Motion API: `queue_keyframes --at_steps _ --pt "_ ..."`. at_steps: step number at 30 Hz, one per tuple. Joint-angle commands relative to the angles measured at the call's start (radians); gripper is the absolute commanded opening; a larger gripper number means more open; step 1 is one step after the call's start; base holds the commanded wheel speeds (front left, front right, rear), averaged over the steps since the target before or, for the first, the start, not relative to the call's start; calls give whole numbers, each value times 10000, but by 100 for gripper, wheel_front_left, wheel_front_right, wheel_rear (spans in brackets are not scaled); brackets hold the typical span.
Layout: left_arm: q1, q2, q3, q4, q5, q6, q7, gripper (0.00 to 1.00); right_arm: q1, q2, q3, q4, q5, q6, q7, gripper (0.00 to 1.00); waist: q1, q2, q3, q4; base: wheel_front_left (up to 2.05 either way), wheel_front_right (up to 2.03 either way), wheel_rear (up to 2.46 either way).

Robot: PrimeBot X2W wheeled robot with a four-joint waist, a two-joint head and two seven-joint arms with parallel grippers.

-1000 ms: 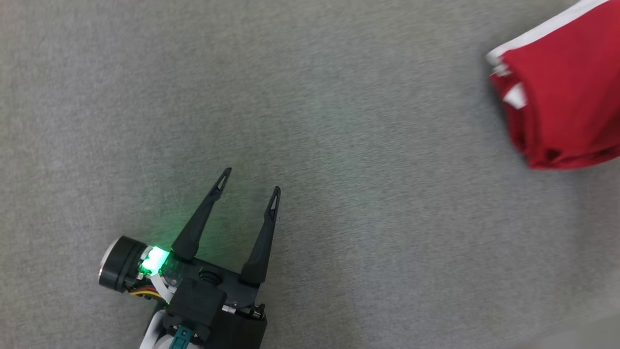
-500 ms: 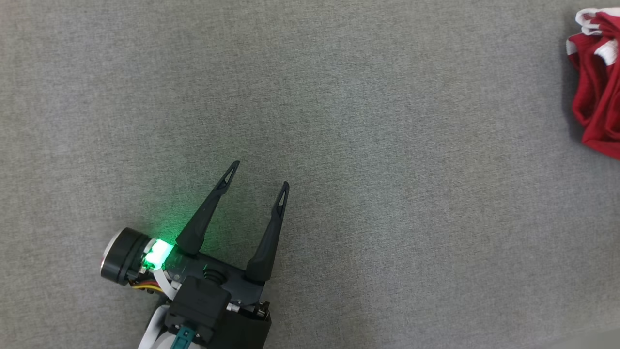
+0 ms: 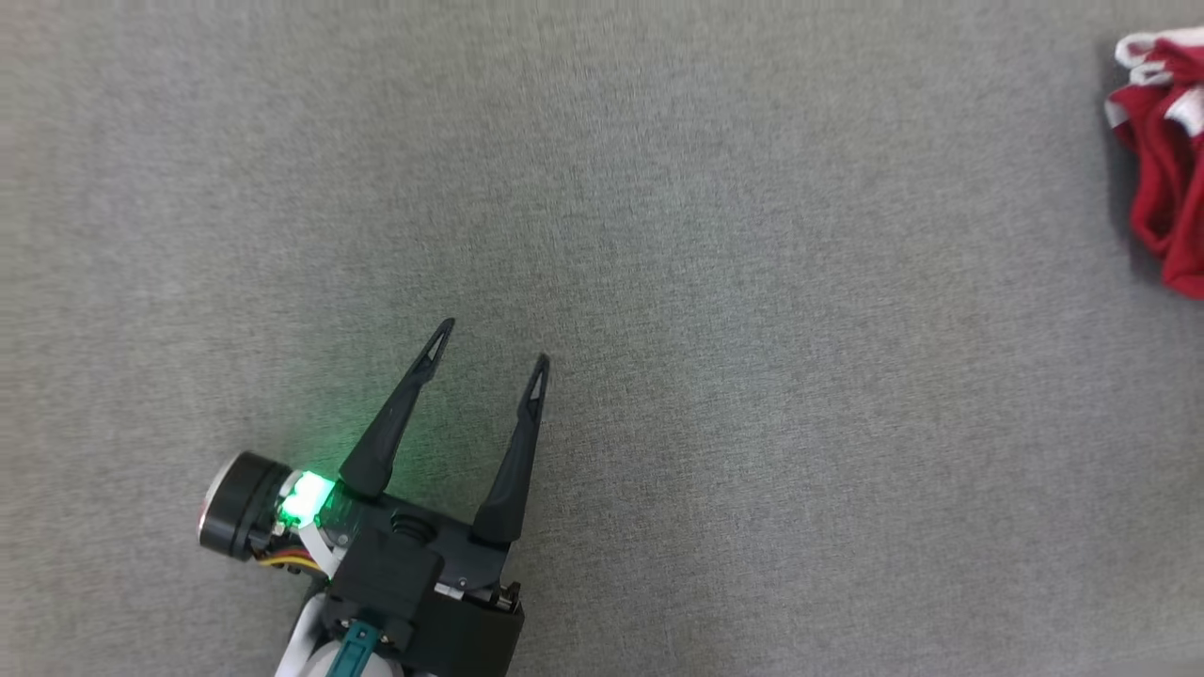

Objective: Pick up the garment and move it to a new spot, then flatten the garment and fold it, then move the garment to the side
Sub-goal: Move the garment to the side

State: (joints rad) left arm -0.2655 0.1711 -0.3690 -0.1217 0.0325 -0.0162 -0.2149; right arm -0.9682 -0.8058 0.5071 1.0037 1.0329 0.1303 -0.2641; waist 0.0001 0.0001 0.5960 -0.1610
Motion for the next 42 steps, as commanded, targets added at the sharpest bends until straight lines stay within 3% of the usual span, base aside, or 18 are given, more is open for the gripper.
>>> queue_keyframes --at_steps 1,7,9,14,15,25,35,42 --pt "242 -104 56 175 -161 122 -110 100 -37 201 -464 -239 -845 6 -16 100 -1 -1 -554 147 0 0 0" --pt "744 -405 506 810 -1001 395 -257 100 1489 1023 -2079 -2102 -3234 6 -15 100 -1 -1 -1832 403 0 0 0" --pt "859 -446 584 906 -1146 439 -274 100 1863 1263 -2228 -2501 -3566 6 -16 100 -1 -1 -2049 437 0 0 0" --pt "1344 -626 909 1445 -1790 599 -390 100 3689 2386 -3018 -4192 -4908 6 -17 100 -1 -1 -3228 670 0 0 0" --pt "1570 -719 1006 1709 -2040 601 -415 100 4355 2877 -3109 -4650 -5320 6 -17 100 -1 -1 -3711 763 0 0 0" --pt "2309 -967 1491 2408 -2849 605 -497 100 6480 4694 -3497 -6248 -6689 6 -18 100 -1 -1 -5471 1233 0 0 0" --pt "3190 -1148 2261 1860 -3031 849 -503 100 8060 5718 -3798 -8004 -8083 6 -18 100 -1 -1 -6385 1500 0 0 0" --pt "3750 -1172 2584 1481 -2444 631 -493 100 9311 6406 -4227 -8845 -8540 6 -18 100 -1 -1 -6793 1533 0 0 0"
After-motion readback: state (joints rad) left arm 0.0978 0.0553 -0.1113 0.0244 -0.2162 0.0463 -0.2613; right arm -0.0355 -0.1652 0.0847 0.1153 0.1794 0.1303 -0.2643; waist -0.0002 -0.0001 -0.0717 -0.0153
